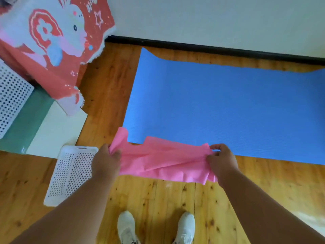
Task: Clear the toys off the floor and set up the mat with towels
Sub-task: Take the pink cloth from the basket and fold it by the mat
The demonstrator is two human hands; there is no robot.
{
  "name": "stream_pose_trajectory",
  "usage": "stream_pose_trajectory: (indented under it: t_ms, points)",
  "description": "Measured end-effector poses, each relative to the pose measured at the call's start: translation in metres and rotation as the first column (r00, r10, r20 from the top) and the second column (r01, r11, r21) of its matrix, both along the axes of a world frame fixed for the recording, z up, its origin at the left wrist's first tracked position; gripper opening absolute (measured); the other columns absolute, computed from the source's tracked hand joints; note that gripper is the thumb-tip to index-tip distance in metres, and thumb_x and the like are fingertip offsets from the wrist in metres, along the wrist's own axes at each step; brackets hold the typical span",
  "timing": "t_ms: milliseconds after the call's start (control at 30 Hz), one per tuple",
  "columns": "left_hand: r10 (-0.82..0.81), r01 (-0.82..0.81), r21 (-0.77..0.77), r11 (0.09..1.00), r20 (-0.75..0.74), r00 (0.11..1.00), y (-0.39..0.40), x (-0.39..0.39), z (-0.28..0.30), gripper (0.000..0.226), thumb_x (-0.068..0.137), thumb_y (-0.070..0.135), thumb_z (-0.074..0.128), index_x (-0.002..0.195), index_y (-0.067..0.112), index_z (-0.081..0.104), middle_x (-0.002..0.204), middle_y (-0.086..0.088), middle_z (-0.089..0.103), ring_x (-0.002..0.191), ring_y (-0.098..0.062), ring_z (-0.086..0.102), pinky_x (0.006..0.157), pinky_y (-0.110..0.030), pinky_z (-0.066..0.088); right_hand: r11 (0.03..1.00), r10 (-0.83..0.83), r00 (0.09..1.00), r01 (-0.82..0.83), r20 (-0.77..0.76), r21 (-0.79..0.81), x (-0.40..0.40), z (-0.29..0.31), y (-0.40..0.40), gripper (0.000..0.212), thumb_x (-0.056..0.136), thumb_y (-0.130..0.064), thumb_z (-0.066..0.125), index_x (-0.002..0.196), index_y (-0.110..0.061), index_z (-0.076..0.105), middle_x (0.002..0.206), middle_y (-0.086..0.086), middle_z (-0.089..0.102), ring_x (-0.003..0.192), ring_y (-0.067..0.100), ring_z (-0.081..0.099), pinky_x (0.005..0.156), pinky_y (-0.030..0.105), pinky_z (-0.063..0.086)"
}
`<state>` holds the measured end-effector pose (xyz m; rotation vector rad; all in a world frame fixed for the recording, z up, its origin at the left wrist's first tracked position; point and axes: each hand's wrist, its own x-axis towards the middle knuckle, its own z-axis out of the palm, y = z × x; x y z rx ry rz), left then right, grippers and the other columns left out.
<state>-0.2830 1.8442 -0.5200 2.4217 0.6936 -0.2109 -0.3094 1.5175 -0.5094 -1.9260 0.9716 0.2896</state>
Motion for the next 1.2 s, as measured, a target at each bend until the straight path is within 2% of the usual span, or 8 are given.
stream_pose_trajectory:
  t_ms: [100, 167, 267, 467, 600, 767, 967, 1200]
  points:
    - [-0.013, 0.013, -0.001, 1.0, 0.008, 1.0, -0.009, -0.005, -0.051, 0.024, 0.093, 0.027, 0.057, 0.114, 0.018, 0.064, 0.101, -0.009, 0.071, 0.081, -0.025, 0.06, 0.068, -0.031, 0.043, 0.997, 0.028, 1.0, -0.028, -0.001, -0.069, -0.01, -0.045, -0.007, 0.028, 0.078, -0.003, 0.056, 0.093, -0.027, 0.06, 0.076, -0.009, 0.062, 0.061, 0.011, 0.058, 0.049, 0.022, 0.041]
    - [-0.027, 0.027, -0.002, 1.0, 0.021, 0.999, -0.016, -0.006, -0.095, 0.026, 0.091, 0.024, 0.06, 0.116, 0.017, 0.064, 0.11, -0.009, 0.07, 0.093, -0.028, 0.063, 0.079, -0.033, 0.044, 0.992, 0.058, 0.998, -0.059, -0.014, -0.114, -0.016, -0.086, -0.012, 0.03, 0.077, -0.004, 0.057, 0.094, -0.029, 0.059, 0.076, -0.01, 0.06, 0.061, 0.008, 0.056, 0.048, 0.02, 0.035]
    - [-0.005, 0.004, 0.019, 1.0, 0.061, 0.998, -0.019, -0.008, -0.154, 0.034, 0.091, 0.022, 0.06, 0.124, 0.015, 0.06, 0.117, -0.012, 0.068, 0.107, -0.033, 0.062, 0.089, -0.037, 0.044, 0.988, 0.08, 0.997, -0.079, 0.002, -0.136, -0.024, -0.148, -0.012, 0.032, 0.075, -0.003, 0.056, 0.093, -0.03, 0.059, 0.08, -0.009, 0.06, 0.065, 0.015, 0.057, 0.051, 0.022, 0.036]
    - [-0.06, 0.058, 0.013, 0.998, 0.245, 0.968, -0.021, 0.01, -0.246, 0.031, 0.09, 0.02, 0.058, 0.121, 0.021, 0.059, 0.11, -0.006, 0.069, 0.1, -0.029, 0.062, 0.081, -0.032, 0.042, 0.981, 0.097, 0.991, -0.078, 0.095, -0.18, -0.018, -0.244, -0.013, 0.033, 0.076, -0.004, 0.057, 0.095, -0.031, 0.062, 0.083, -0.013, 0.061, 0.068, 0.012, 0.058, 0.057, 0.024, 0.042]
    - [-0.08, 0.074, 0.035, 0.997, 0.24, 0.967, -0.034, 0.007, -0.318, 0.035, 0.088, 0.013, 0.061, 0.123, 0.01, 0.061, 0.113, -0.017, 0.068, 0.104, -0.037, 0.062, 0.087, -0.041, 0.045, 0.974, 0.12, 0.99, -0.104, 0.07, -0.201, -0.015, -0.308, -0.028, 0.034, 0.079, -0.003, 0.057, 0.1, -0.03, 0.061, 0.086, -0.01, 0.061, 0.07, 0.016, 0.058, 0.058, 0.025, 0.042]
    - [-0.079, 0.074, 0.033, 0.997, 0.205, 0.976, -0.029, 0.014, -0.396, 0.031, 0.09, 0.016, 0.06, 0.121, 0.011, 0.062, 0.116, -0.015, 0.068, 0.108, -0.035, 0.06, 0.091, -0.039, 0.043, 0.939, 0.256, 0.964, -0.23, 0.072, -0.256, 0.001, -0.383, -0.018, 0.035, 0.079, -0.002, 0.054, 0.102, -0.027, 0.063, 0.091, -0.008, 0.061, 0.08, 0.018, 0.056, 0.062, 0.024, 0.038]
    - [-0.015, 0.023, -0.017, 1.0, 0.368, 0.93, -0.016, 0.029, -0.443, 0.026, 0.089, 0.014, 0.061, 0.114, 0.015, 0.061, 0.107, -0.009, 0.069, 0.098, -0.031, 0.061, 0.079, -0.03, 0.04, 0.934, 0.222, 0.961, -0.162, 0.162, -0.318, 0.023, -0.433, -0.014, 0.032, 0.081, -0.005, 0.057, 0.099, -0.03, 0.058, 0.079, -0.014, 0.058, 0.067, 0.005, 0.054, 0.054, 0.022, 0.036]
    - [0.006, -0.006, -0.001, 1.0, 0.111, 0.994, -0.007, 0.004, -0.544, 0.022, 0.089, 0.018, 0.061, 0.11, 0.015, 0.059, 0.1, -0.014, 0.068, 0.092, -0.036, 0.062, 0.078, -0.04, 0.045, 0.911, 0.289, 0.957, -0.274, 0.002, -0.307, 0.016, -0.525, -0.013, 0.032, 0.082, -0.003, 0.056, 0.106, -0.023, 0.06, 0.092, -0.002, 0.066, 0.076, 0.024, 0.06, 0.063, 0.03, 0.047]
